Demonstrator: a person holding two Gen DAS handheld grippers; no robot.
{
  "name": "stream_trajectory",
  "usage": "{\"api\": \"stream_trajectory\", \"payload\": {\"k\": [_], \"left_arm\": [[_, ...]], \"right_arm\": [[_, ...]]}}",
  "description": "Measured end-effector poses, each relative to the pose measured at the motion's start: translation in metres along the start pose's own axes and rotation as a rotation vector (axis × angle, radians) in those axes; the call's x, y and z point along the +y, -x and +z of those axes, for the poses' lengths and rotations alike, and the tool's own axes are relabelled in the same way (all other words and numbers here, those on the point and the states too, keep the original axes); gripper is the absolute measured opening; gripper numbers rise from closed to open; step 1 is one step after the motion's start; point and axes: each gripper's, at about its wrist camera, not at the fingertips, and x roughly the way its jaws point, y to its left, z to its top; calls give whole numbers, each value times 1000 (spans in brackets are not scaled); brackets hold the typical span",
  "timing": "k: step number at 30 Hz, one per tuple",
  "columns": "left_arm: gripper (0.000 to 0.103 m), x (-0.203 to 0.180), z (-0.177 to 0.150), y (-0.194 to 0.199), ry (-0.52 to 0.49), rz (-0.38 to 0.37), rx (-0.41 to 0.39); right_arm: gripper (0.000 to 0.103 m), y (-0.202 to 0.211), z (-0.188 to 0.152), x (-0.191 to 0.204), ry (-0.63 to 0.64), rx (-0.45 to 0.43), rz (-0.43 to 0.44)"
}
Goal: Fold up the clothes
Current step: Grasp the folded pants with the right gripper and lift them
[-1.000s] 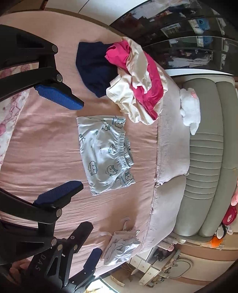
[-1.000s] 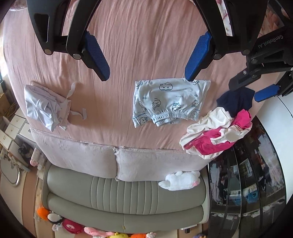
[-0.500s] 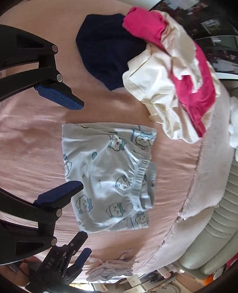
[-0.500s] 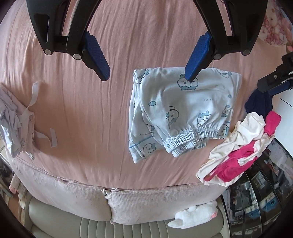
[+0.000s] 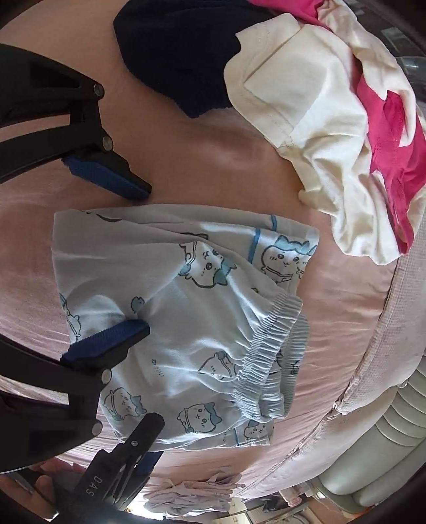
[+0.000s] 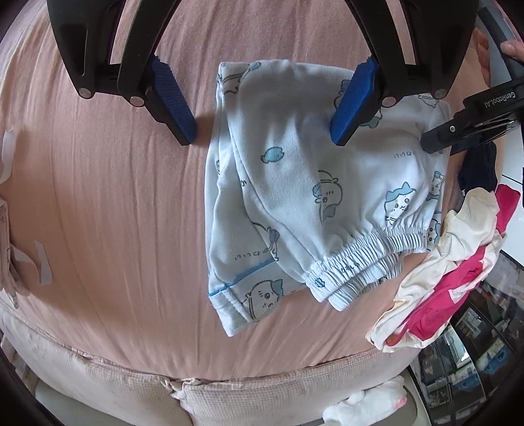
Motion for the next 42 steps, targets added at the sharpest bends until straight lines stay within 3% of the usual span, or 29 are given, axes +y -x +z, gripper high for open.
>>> {"api": "stream_trajectory", "payload": {"k": [1,2,3,5,7,10,13,17,19,20,21,24,26,27,28,29,30,31,37,42], "left_arm": [[49,-3,-2,3,-10,0,-14],[22,-5,-3,6,-11,-19,-28],[8,-7,-4,9,-14,-36,-39],[8,-11,-7,11,-21,-63,-46],[8,-5,-9,12,19,-151,-41],[8,7,-9,27,89,-283,-75],[8,12,-11,39,115,-323,-93],[11,33,-5,29,212,-361,-41],[29,40,0,29,227,-346,-56],[57,41,3,28,226,-317,-64],[71,41,7,24,234,-322,-61],[71,39,15,8,241,-361,-19],[69,24,15,3,173,-327,-5],[59,16,15,3,131,-334,-5],[37,10,16,0,105,-373,10],[9,6,15,-3,88,-411,31],[9,2,14,-5,73,-438,44],[9,-1,13,-2,62,-436,35],[9,-27,13,42,16,-523,-45],[9,-130,31,85,-160,-619,-67]], "right_arm": [[79,1,0,2,-1,-6,12],[61,2,0,3,-5,-13,29],[41,3,-1,4,-6,-15,39],[24,3,-1,6,-1,-5,48],[14,5,0,6,-3,-4,86],[12,17,2,5,-26,-27,170],[11,35,4,4,-53,-71,236],[15,32,6,1,-36,-33,196],[18,14,8,-2,-32,14,166],[24,7,9,-3,-33,28,153],[29,3,8,-6,-43,24,150],[31,-2,8,-14,-89,-16,172],[34,-4,10,-14,-106,-37,169],[35,-5,11,-11,-104,-46,163],[36,-6,12,-7,-94,-54,158],[33,-7,13,-3,-82,-55,177],[12,-8,13,0,-69,-49,219],[10,-8,11,2,-66,-46,259],[10,40,-1,-23,-143,-119,368],[10,116,-12,-78,-144,-208,353]]}}
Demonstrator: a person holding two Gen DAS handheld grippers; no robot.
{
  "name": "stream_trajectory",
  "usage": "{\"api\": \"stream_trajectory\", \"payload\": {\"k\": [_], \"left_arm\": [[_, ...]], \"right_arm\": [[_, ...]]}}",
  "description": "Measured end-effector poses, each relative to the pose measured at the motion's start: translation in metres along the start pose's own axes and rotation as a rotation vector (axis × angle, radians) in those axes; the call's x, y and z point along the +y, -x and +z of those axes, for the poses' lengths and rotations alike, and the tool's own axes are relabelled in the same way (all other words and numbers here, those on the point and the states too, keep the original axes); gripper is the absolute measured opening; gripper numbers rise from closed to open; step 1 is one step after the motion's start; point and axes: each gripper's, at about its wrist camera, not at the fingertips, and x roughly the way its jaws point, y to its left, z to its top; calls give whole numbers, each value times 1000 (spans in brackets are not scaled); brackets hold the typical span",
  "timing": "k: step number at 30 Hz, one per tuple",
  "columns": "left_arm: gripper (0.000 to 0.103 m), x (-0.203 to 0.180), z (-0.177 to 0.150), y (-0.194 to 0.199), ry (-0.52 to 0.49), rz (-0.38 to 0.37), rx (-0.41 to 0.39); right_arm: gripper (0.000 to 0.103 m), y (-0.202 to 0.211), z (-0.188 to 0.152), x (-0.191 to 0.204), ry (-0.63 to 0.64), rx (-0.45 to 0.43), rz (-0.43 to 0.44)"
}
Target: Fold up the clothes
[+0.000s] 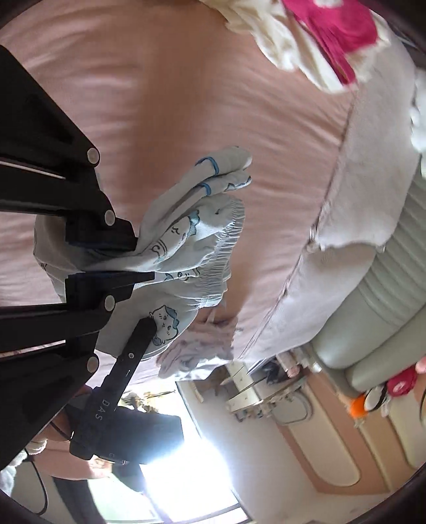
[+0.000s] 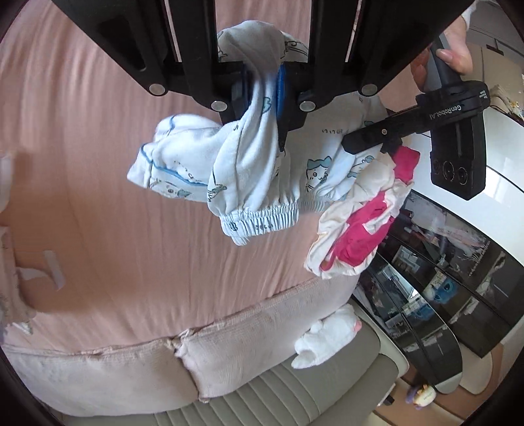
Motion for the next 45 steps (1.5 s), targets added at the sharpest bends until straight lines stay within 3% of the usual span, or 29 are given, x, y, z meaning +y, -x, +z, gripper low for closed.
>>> {"api": "stream_trajectory", "payload": {"k": [8,13,16,18,21,23,24,26,27,29,30,32,33,35,39,41,43,45], "left_arm": [[9,-174,69,-117,-220,-167,61],[9,-239,95,-185,-276,-211,59],[9,-242,102,-232,-252,-205,88],[9,-228,100,-275,-233,-174,153],[12,-203,91,-339,-216,-123,279],[14,-193,84,-355,-228,-101,337],[15,-189,81,-357,-238,-98,351],[21,-194,78,-329,-299,-94,272],[26,-196,79,-314,-339,-49,214],[26,-205,80,-278,-428,55,60],[26,-214,81,-261,-483,61,-26],[26,-232,79,-247,-594,-66,-93],[26,-241,78,-247,-644,-111,-101],[26,-256,73,-281,-718,-87,19],[26,-238,57,-333,-767,160,212],[26,-213,59,-312,-733,187,231],[28,-203,60,-279,-741,252,178],[40,-205,67,-250,-695,247,111]], "right_arm": [[10,169,53,-98,-3,-178,-156],[10,237,86,-170,-2,-279,-217],[11,246,102,-218,-10,-284,-238],[13,238,108,-252,-17,-264,-248],[15,203,98,-316,-94,-157,-271],[16,181,81,-354,-158,-80,-291],[18,179,74,-367,-184,-79,-265],[22,191,62,-377,-218,-146,-178],[32,202,60,-378,-226,-183,-182],[36,225,56,-377,-234,-266,-191],[36,238,55,-373,-231,-321,-203],[36,253,56,-357,-196,-390,-307],[36,250,58,-346,-151,-390,-366],[36,229,66,-320,-21,-337,-477],[36,178,69,-313,66,-192,-623],[36,181,64,-327,-2,-154,-632],[39,209,53,-334,-105,-181,-578],[44,237,46,-323,-108,-218,-637]]}}
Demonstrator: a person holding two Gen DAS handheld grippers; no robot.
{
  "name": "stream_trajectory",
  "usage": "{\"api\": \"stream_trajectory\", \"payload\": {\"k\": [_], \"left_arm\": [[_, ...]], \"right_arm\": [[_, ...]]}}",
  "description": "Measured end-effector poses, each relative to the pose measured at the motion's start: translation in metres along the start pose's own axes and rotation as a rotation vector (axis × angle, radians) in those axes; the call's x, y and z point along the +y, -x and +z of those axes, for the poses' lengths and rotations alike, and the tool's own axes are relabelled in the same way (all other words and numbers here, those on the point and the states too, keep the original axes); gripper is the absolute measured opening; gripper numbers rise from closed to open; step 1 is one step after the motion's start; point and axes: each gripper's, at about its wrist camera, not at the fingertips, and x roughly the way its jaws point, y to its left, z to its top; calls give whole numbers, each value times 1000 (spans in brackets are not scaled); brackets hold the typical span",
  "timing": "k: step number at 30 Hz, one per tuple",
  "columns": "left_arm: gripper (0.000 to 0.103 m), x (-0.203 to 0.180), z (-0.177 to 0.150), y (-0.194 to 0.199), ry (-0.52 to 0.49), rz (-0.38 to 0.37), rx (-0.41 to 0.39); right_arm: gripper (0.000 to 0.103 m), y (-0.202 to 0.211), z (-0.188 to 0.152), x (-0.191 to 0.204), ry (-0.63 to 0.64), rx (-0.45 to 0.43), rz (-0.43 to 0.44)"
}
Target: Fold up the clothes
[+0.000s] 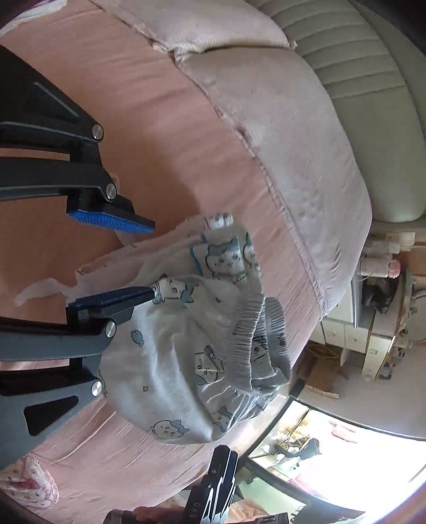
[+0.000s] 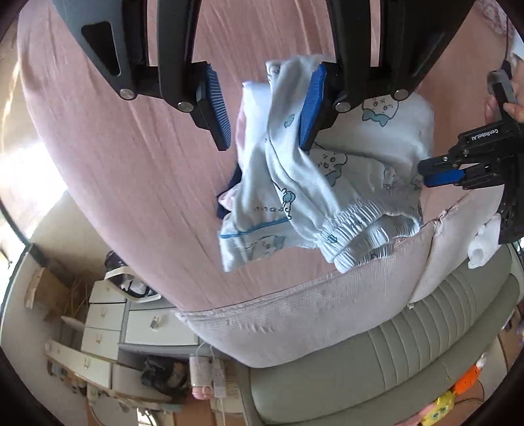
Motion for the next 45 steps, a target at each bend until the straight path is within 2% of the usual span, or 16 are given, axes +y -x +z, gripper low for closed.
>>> {"api": "stream_trajectory", "payload": {"k": [2,5,7,9,11,14,18,22,27,30,32,34,40,45], "left_arm": [[51,7,4,29,79,-21,-69],[57,-1,19,73,158,-25,-185],[63,-16,31,100,172,-12,-239],[76,-33,35,124,162,36,-246],[77,-45,34,146,162,102,-234],[77,-51,23,180,199,203,-241],[77,-38,1,228,237,287,-293],[77,-10,-22,278,281,407,-320],[77,22,-65,350,398,509,-381],[77,30,-96,383,426,605,-396],[77,32,-116,401,440,641,-393],[77,34,-136,415,465,653,-380],[77,22,-191,443,537,612,-357],[77,-8,-227,455,531,602,-353]], "right_arm": [[47,23,8,2,-7,-38,-19],[70,52,21,13,-32,-88,1],[70,72,23,31,-26,-117,14],[77,94,23,53,-12,-145,25],[82,116,23,75,2,-173,35],[83,144,19,111,30,-188,35],[83,170,10,163,73,-194,77],[82,192,3,216,130,-222,97],[83,220,-4,280,168,-250,164],[83,239,-15,314,185,-281,244],[83,249,-27,330,185,-284,300],[83,256,-41,343,185,-273,318],[83,284,-91,359,199,-286,331],[83,305,-136,355,211,-251,329]]}}
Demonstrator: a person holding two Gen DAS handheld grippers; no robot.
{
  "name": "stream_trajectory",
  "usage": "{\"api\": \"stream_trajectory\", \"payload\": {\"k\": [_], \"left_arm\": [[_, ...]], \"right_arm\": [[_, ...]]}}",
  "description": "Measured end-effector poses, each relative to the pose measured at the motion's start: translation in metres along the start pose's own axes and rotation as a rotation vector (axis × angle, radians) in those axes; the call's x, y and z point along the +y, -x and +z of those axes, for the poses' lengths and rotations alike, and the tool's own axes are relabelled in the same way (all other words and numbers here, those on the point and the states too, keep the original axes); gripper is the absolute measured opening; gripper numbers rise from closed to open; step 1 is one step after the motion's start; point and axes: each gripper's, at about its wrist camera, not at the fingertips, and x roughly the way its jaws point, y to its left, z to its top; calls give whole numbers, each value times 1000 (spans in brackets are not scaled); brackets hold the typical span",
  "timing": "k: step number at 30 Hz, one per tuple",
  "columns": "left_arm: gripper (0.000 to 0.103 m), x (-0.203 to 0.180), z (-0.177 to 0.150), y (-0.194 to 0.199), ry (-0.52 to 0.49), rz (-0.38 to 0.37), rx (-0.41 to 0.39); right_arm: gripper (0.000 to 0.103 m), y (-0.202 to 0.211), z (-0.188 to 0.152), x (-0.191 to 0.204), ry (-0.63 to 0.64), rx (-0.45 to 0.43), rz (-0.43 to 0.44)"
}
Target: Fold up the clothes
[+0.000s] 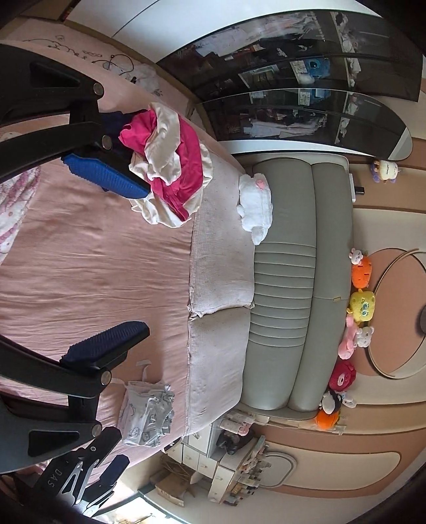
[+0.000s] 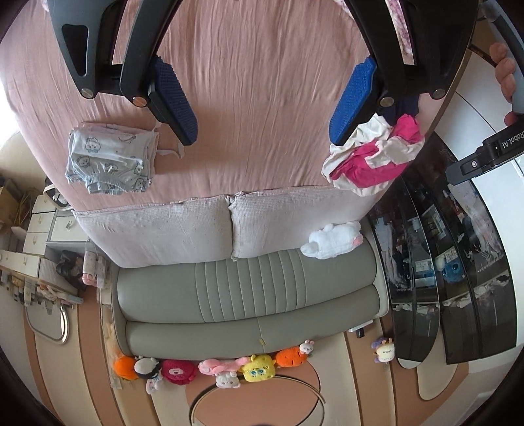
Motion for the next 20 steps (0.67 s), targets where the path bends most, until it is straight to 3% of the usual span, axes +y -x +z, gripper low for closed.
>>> {"api": "stream_trajectory", "payload": {"k": [10,14,20], "left_arm": [[77,7,-69,33,28,-20,46],[77,8,-75,32,36,-4,47],[77,12,-78,35,41,-37,35]], "right_arm": [[83,57,-70,4,17,49,-51],[83,62,-77,5,29,34,-78],[83,65,-78,10,39,34,-91]]}}
